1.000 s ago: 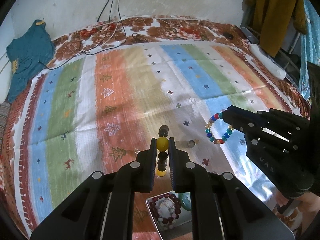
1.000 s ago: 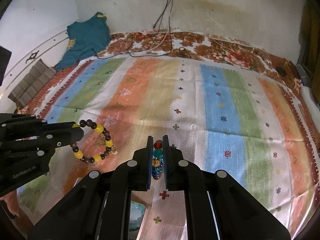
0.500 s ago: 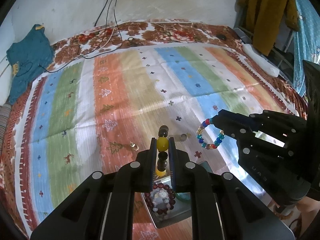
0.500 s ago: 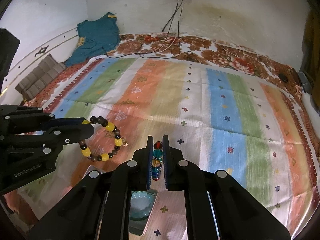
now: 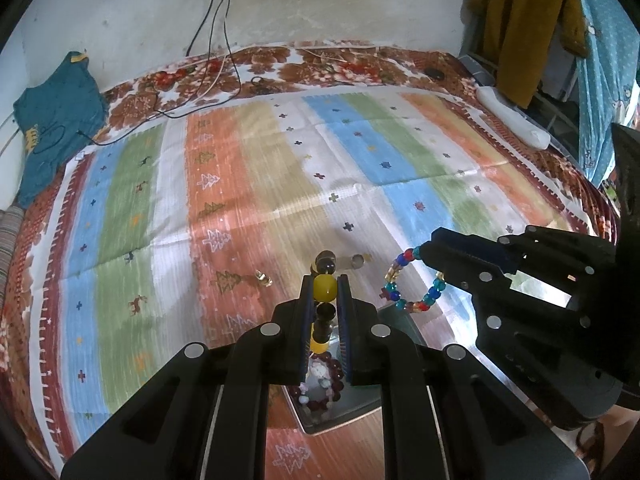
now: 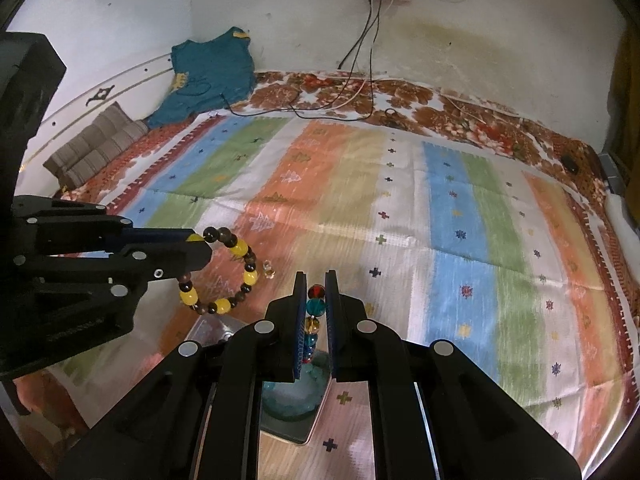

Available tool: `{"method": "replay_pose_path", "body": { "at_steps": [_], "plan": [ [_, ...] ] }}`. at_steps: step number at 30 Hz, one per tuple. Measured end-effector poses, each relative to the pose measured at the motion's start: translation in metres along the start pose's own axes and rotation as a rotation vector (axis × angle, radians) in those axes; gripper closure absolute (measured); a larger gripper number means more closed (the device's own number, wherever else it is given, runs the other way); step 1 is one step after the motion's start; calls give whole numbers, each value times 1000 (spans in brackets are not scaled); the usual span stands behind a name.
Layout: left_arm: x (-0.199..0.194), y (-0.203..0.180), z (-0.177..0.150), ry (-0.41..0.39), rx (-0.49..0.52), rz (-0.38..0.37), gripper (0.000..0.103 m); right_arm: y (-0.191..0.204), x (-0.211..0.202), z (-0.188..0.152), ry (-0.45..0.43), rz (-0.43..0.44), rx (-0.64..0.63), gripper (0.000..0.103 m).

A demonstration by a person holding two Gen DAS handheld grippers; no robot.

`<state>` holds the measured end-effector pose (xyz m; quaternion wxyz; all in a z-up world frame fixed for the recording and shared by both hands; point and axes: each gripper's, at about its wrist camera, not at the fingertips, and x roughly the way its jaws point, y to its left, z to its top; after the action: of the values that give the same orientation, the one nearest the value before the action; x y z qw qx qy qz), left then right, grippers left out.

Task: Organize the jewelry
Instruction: 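Carry the yellow-black bracelet with left tool while right tool carries the multicolour bracelet to the tin, then lower both bracelets into the tin and open both tools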

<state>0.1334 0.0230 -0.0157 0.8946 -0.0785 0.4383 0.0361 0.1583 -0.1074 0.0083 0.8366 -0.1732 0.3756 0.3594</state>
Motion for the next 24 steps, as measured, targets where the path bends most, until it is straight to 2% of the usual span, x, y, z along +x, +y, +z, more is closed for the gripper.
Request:
{"method": "replay_pose_path", "body": {
  "at_steps": [10, 20, 21, 23, 24],
  "plan": [
    [-14, -5, -14, -13, 12, -15, 92, 6, -7, -14, 12, 10, -7, 93],
    [-16, -4, -29, 12, -7, -18, 91, 7, -8, -24, 45, 5, 2, 93],
    [-16, -1, -30, 16, -14, -12, 88, 6, -7, -25, 54, -13, 9, 91],
    [-14, 2, -32, 28, -17, 1, 85, -1, -6, -26, 71, -24, 29, 79],
    [-14, 2, -33, 32, -17, 6, 82, -4, -5, -26, 79, -23, 45, 67]
  ]
}}
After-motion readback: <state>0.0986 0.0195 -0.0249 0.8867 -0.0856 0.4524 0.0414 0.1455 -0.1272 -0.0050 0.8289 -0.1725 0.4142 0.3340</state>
